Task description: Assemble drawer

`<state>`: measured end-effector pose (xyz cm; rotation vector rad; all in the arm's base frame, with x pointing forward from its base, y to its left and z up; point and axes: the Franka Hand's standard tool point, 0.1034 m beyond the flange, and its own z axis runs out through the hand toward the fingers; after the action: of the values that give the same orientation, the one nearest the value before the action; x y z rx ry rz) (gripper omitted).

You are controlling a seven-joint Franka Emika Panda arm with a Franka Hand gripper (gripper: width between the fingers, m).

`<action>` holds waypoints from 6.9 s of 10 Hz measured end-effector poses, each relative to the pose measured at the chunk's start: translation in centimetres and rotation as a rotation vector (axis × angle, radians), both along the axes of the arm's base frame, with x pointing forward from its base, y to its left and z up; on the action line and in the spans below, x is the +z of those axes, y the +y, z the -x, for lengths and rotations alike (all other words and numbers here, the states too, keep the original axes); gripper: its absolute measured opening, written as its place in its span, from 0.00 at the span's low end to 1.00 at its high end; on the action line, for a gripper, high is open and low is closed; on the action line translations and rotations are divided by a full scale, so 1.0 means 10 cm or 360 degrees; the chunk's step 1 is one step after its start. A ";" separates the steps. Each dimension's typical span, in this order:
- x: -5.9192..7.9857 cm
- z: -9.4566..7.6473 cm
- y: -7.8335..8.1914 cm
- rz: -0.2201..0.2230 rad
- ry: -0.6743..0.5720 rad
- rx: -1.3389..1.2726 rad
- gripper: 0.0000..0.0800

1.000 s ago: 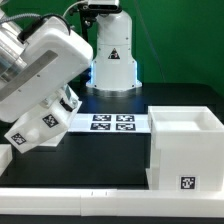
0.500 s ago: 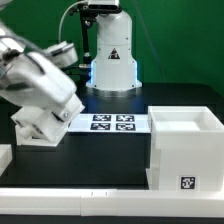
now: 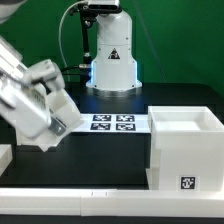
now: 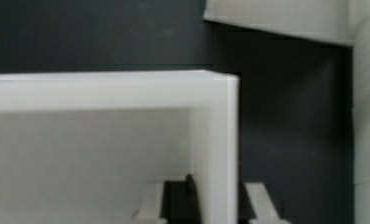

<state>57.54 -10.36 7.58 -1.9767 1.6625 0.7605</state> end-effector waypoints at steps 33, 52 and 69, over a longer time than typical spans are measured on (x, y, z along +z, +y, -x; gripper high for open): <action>-0.06 -0.39 -0.07 0.0607 -0.0484 0.0514 0.81; -0.07 0.27 -0.11 -0.0032 -0.1810 0.3863 0.81; -0.67 0.66 -0.18 -0.0102 -0.1784 0.3987 0.18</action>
Offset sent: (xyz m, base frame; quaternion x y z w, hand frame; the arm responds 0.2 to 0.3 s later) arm -0.0035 -0.0097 -0.0055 0.0051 0.0086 -0.0237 0.9997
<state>50.96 -12.18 0.90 -2.3826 -1.8742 -0.0589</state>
